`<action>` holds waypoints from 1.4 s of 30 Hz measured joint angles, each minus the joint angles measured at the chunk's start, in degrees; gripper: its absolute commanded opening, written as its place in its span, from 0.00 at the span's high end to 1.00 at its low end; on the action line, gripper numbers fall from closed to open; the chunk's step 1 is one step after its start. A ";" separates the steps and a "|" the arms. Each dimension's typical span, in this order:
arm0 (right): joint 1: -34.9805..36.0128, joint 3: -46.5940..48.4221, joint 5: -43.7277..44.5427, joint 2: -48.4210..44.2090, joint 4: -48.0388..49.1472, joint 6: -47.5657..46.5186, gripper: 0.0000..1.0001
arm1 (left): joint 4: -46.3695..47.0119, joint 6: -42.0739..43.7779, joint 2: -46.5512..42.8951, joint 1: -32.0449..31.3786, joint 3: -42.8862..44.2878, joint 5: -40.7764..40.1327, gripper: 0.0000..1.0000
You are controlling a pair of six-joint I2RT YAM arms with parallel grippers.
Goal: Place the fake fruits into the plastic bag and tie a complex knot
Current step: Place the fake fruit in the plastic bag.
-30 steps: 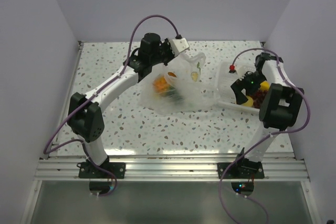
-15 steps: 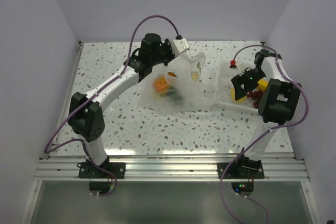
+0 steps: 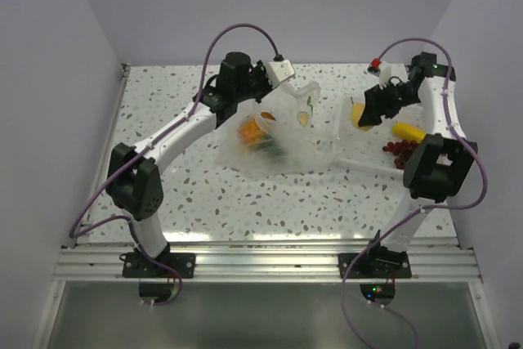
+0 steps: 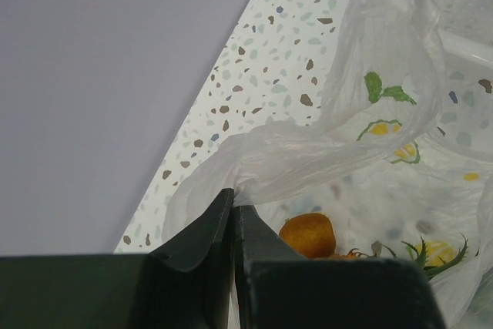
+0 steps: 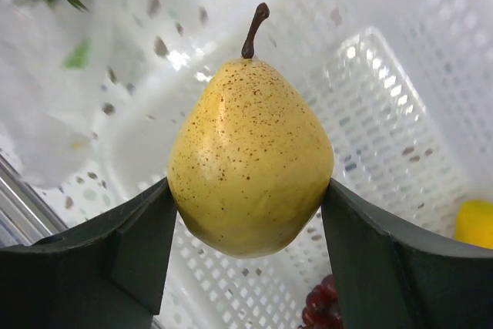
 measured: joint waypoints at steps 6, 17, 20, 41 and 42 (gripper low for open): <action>6.69 -1.05 -11.02 -11.76 5.75 9.49 0.38 | -0.09 -0.98 0.46 0.00 0.63 0.04 0.92; 21.99 -8.11 -16.50 -12.83 17.64 25.42 0.40 | -0.57 -4.48 1.31 0.52 2.56 0.81 0.92; 22.38 -11.17 -16.35 -13.49 18.56 26.51 0.40 | -0.98 -5.20 1.40 0.94 2.95 1.38 0.92; 26.99 -8.87 -6.25 -7.78 41.16 44.74 0.40 | -1.40 -8.52 1.53 2.75 3.21 5.42 0.93; 27.36 -9.51 -5.62 -7.78 42.75 45.70 0.39 | -1.40 -8.94 1.57 2.95 3.21 5.70 0.93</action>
